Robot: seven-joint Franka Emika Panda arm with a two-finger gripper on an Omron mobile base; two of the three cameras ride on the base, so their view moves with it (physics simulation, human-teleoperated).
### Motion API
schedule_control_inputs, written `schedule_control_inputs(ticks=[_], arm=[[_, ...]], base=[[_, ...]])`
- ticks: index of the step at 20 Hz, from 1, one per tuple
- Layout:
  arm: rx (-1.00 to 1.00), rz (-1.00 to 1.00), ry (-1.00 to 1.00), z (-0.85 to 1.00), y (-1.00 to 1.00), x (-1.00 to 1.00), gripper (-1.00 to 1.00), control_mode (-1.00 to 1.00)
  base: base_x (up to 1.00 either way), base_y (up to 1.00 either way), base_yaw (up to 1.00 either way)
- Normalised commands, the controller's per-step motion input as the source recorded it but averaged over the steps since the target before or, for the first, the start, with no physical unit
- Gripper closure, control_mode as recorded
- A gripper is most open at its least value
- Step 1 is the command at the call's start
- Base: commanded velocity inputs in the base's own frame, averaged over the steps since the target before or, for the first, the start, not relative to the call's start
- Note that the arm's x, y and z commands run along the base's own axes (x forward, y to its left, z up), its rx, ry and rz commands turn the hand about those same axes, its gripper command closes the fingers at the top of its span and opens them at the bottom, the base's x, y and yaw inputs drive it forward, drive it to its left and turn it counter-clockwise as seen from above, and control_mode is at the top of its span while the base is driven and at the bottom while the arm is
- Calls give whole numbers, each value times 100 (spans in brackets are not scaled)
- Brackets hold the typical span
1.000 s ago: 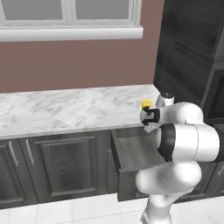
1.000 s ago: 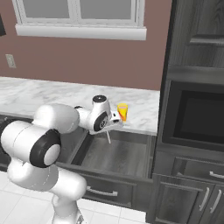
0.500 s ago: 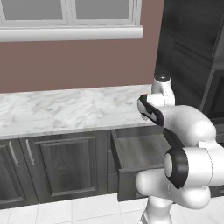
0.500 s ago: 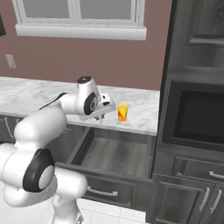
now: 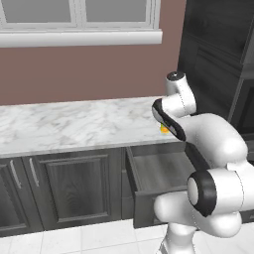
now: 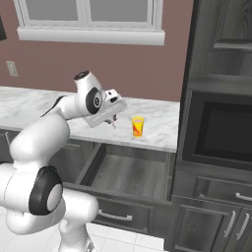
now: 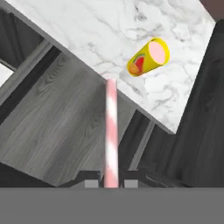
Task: Pick up the straw from the left drawer and put it inside the smoothie cup.
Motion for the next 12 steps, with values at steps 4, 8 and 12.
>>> schedule_control_inputs(ticks=[4,8,12], arm=[[-27,24,12,11,0,0,100,-100],[-22,33,11,0,-9,0,100,-100],[-13,42,8,0,-22,6,100,-100]], base=[[0,0,0],[0,0,0],[0,0,0]])
